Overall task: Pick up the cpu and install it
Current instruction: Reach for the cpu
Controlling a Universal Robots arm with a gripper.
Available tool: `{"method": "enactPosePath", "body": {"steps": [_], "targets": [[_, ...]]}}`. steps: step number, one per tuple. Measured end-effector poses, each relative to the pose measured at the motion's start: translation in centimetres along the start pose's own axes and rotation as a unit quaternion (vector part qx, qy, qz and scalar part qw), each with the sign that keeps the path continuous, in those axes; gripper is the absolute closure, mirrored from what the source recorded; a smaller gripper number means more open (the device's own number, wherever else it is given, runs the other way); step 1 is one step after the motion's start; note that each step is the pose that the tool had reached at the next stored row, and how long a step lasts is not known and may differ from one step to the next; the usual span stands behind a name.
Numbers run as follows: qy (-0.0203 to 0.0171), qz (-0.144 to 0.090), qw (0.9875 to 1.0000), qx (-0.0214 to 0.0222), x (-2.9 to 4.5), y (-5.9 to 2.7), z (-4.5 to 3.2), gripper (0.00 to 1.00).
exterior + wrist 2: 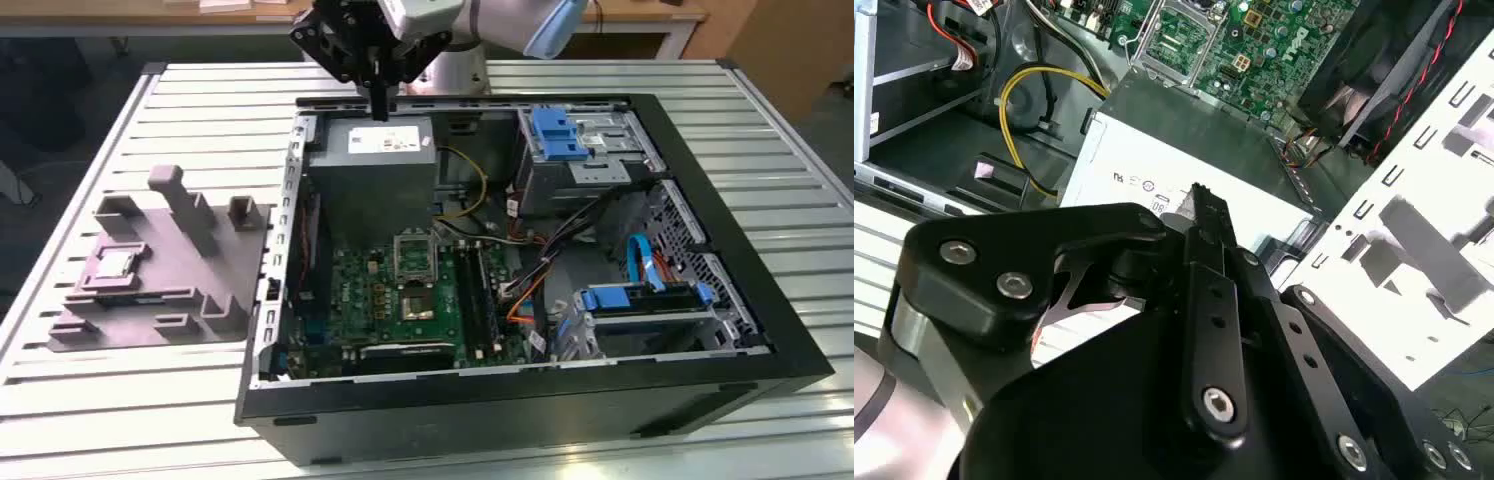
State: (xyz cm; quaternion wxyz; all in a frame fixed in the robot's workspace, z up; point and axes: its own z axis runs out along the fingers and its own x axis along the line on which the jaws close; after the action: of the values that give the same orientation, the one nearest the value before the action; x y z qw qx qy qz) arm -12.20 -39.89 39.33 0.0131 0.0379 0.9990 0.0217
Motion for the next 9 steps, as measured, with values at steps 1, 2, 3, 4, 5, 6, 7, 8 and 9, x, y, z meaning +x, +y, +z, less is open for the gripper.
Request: {"method": "enactPosePath", "body": {"steps": [1,2,3,4,5,6,7,8,9], "targets": [[0.0000,0.000,1.0000,0.0000,0.00,0.00,0.00,0.89],[0.0000,0.000,1.0000,0.0000,0.00,0.00,0.00,0.89],[0.0000,0.000,1.0000,0.0000,0.00,0.00,0.00,0.89],[0.0000,0.000,1.0000,0.0000,0.00,0.00,0.00,0.89],[0.0000,0.000,1.0000,0.0000,0.00,0.00,0.00,0.89],[0.0000,0.000,1.0000,0.0000,0.00,0.00,0.00,0.89],[0.0000,0.000,1.0000,0.0000,0.00,0.00,0.00,0.89],[0.0000,0.000,1.0000,0.0000,0.00,0.00,0.00,0.89],[0.0000,0.000,1.0000,0.0000,0.03,0.00,0.00,0.89]]}}
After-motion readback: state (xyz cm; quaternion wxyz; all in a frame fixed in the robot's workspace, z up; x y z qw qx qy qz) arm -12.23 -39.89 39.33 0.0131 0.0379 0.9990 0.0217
